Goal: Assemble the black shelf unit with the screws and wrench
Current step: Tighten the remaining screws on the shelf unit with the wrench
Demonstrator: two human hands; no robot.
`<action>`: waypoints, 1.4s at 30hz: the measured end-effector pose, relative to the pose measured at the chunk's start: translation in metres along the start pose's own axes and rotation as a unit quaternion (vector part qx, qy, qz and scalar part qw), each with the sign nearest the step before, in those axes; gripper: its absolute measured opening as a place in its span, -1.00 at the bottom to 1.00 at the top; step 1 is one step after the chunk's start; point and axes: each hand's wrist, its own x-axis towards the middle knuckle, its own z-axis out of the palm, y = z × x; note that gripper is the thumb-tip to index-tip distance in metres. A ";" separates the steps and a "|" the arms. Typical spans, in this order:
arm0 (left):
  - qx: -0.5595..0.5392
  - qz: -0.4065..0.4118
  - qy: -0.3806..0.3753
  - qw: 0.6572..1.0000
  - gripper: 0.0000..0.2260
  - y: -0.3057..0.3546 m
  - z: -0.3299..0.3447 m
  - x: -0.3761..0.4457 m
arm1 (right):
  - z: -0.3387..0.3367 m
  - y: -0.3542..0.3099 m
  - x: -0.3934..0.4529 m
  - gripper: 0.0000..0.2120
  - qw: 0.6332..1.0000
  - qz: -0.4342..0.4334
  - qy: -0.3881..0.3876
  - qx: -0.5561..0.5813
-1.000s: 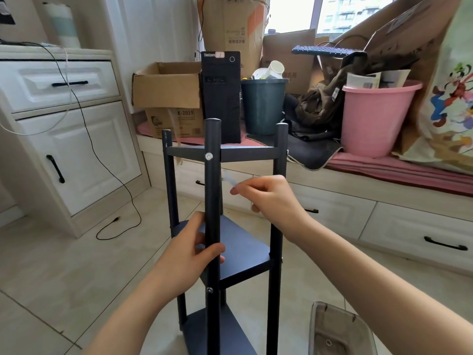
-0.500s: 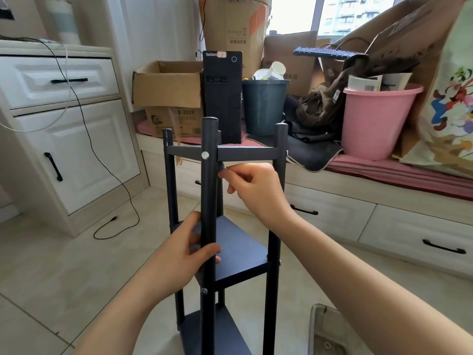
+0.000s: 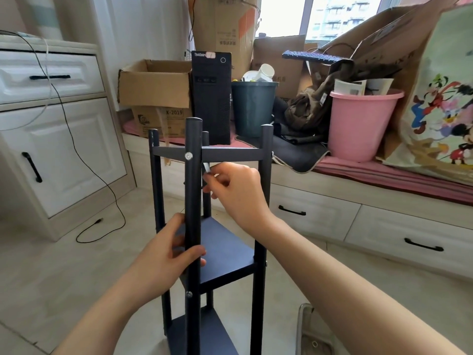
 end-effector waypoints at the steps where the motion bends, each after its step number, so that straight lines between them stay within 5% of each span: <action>1: 0.000 0.001 0.000 1.000 -0.74 0.000 0.000 0.000 | 0.000 0.001 0.001 -0.88 1.000 -0.003 -0.006 -0.005; 27: -0.003 -0.001 0.011 1.000 -0.62 0.002 -0.009 -0.001 | 0.075 0.013 0.011 -0.90 0.985 -0.032 0.119 0.123; 34: -0.004 0.005 0.002 1.000 -0.60 -0.001 -0.009 0.000 | 0.081 0.007 0.014 -0.56 0.967 0.039 0.094 0.233; 38: -0.002 0.007 0.004 1.000 -0.63 -0.004 -0.011 0.002 | 0.079 0.014 0.013 -0.86 0.981 -0.041 0.145 0.125; 42: 0.000 0.001 0.008 1.000 -0.70 -0.006 -0.013 0.002 | 0.064 0.015 0.006 -0.85 0.988 -0.021 0.100 0.113</action>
